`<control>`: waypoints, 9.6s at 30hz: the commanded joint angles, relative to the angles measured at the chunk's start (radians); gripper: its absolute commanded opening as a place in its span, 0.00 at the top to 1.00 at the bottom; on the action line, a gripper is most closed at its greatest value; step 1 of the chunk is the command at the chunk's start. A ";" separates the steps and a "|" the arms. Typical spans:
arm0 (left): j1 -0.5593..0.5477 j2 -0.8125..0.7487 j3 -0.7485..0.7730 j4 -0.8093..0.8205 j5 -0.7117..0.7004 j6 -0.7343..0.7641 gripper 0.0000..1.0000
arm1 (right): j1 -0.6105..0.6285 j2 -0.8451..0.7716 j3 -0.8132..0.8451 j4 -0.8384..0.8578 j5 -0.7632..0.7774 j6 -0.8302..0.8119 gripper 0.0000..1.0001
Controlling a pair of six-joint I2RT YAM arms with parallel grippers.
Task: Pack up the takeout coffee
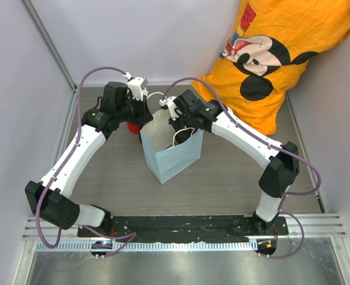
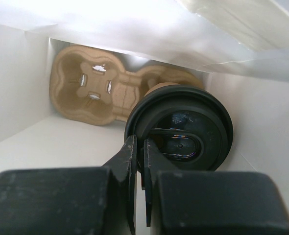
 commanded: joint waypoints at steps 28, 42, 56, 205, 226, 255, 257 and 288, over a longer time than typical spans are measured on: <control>0.000 -0.036 -0.002 0.001 -0.016 0.008 0.99 | 0.006 0.025 0.038 -0.018 0.040 -0.040 0.99; 0.000 -0.044 -0.010 0.002 0.000 0.006 0.99 | 0.006 0.031 0.035 -0.006 0.046 -0.053 0.99; 0.002 -0.049 -0.010 0.002 0.020 0.008 0.99 | 0.006 0.039 0.018 -0.001 0.072 -0.058 0.99; 0.000 -0.045 -0.013 0.002 -0.006 0.006 0.99 | 0.006 0.017 -0.128 0.134 0.031 -0.132 0.99; 0.000 -0.053 -0.010 -0.005 0.001 0.012 0.99 | 0.006 0.031 -0.152 0.143 0.037 -0.130 0.99; 0.000 -0.049 -0.016 -0.008 -0.049 0.011 0.99 | 0.005 0.033 -0.194 0.163 0.040 -0.124 0.99; 0.000 -0.050 -0.016 -0.008 -0.046 0.012 0.99 | 0.005 0.034 -0.192 0.164 0.043 -0.124 0.99; 0.000 -0.047 -0.011 -0.013 -0.040 0.014 0.99 | -0.008 0.042 -0.180 0.181 0.104 -0.133 0.99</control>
